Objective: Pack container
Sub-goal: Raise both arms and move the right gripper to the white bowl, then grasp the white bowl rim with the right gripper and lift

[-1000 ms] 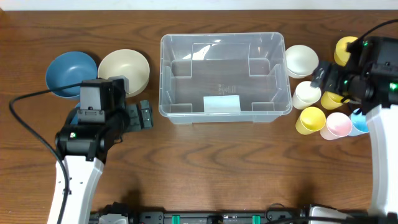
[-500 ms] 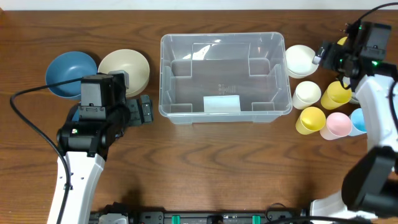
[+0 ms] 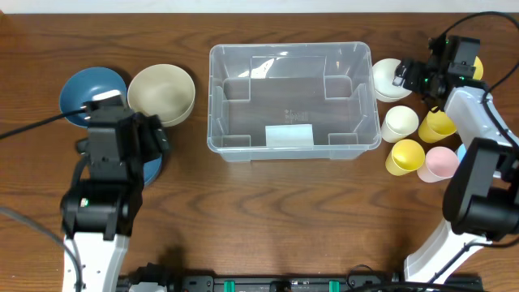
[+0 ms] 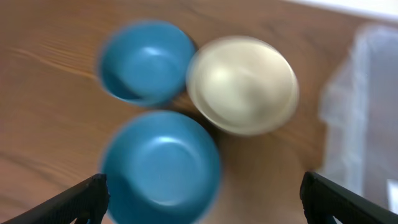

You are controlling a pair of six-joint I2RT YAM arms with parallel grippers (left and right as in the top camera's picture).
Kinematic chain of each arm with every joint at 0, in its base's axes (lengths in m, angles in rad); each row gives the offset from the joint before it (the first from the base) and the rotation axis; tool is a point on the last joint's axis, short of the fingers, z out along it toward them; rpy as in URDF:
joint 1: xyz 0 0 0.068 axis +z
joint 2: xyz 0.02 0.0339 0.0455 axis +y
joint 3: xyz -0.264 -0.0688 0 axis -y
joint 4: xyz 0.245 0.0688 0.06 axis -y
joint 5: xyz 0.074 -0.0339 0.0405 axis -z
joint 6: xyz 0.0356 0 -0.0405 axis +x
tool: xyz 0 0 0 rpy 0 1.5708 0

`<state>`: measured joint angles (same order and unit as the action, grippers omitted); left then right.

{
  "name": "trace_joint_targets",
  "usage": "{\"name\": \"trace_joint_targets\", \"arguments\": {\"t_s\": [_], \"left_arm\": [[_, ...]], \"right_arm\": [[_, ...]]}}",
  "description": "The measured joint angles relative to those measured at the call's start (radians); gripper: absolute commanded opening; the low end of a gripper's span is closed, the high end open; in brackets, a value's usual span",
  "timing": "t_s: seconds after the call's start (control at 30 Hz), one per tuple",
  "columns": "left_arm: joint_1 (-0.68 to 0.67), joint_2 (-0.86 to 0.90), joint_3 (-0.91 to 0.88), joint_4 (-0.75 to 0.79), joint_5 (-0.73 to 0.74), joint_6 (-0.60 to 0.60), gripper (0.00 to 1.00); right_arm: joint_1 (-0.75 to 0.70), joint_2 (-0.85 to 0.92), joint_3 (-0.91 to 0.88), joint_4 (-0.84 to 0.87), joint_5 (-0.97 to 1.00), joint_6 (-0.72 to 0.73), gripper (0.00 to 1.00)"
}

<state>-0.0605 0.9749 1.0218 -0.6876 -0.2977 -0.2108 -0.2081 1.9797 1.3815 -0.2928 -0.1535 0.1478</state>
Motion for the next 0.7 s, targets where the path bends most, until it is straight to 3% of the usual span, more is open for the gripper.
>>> {"name": "trace_joint_targets", "arguments": {"t_s": [0.2,0.4,0.6,0.7], "left_arm": [[0.0,-0.042,0.002,0.016,-0.13,-0.022,0.98],[0.0,-0.036,0.002,0.014,-0.159,-0.026,0.98],[0.0,-0.019,0.002,0.012,-0.167,-0.026,0.98],[0.0,-0.012,0.002,0.012,-0.173,-0.026,0.98]], "right_arm": [[0.0,0.076,0.048,0.008,-0.016,-0.001,0.88],[0.001,0.1,0.059,0.015,-0.023,-0.003,0.61],[0.001,0.113,0.06,0.013,-0.014,0.0,0.57],[0.001,0.122,0.061,0.014,-0.01,-0.002,0.5]]}}
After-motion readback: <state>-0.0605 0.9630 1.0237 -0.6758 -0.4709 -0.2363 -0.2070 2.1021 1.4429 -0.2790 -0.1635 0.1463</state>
